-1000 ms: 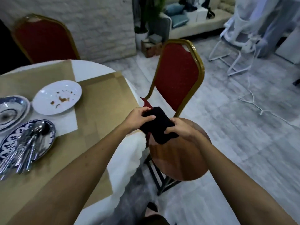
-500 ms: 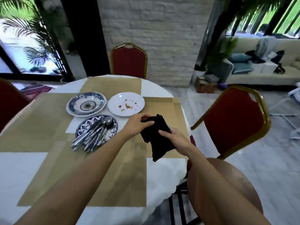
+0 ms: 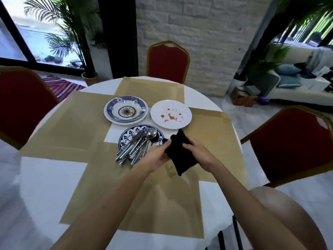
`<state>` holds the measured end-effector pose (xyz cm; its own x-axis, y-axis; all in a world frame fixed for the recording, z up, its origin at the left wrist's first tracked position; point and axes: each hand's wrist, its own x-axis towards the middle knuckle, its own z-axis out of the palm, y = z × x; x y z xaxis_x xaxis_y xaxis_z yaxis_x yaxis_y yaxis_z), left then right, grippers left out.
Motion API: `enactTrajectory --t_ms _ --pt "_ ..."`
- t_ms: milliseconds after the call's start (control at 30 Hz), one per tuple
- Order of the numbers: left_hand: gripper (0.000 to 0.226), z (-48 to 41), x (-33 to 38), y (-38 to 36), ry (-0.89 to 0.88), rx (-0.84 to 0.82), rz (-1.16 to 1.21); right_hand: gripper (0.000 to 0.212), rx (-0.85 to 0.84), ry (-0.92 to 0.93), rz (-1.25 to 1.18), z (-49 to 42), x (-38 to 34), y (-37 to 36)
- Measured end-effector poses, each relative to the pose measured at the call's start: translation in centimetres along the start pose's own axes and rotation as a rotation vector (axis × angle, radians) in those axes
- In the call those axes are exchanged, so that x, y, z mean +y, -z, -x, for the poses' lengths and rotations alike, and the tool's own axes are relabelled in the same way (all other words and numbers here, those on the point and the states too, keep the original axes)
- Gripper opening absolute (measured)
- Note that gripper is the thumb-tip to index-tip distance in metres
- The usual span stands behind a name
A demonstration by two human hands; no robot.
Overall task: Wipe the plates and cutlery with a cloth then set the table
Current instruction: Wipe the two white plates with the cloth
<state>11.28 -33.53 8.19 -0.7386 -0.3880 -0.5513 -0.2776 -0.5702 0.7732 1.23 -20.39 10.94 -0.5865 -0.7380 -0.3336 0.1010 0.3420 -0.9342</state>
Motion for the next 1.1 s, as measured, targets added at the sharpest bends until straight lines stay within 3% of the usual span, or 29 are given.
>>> enactTrajectory --t_ms 233,367,500,633,833,1100 --pt "0.028 -1.5 2.5 5.0 -0.204 -0.098 -0.386 0.035 0.007 -0.293 -0.503 -0.1 2.1 -5.7" --pt "0.026 -1.5 2.9 6.1 -0.194 -0.164 -0.514 0.033 -0.032 -0.314 -0.650 -0.2 3.4 -7.9" --pt "0.022 -2.3 2.6 7.5 -0.222 -0.073 -0.622 0.026 0.038 -0.346 -0.596 -0.7 3.9 -8.6" --pt "0.043 -2.9 2.1 8.3 -0.233 0.040 -0.729 0.034 0.086 -0.305 -0.465 -2.0 4.2 -8.3" --pt "0.033 -3.7 3.0 8.5 -0.300 0.209 -0.807 0.031 0.067 -0.233 -0.382 -4.0 3.3 -7.6" --pt "0.020 -6.8 4.3 7.8 -0.323 0.220 -0.878 0.024 0.124 -0.257 -0.470 -7.0 3.3 -5.6"
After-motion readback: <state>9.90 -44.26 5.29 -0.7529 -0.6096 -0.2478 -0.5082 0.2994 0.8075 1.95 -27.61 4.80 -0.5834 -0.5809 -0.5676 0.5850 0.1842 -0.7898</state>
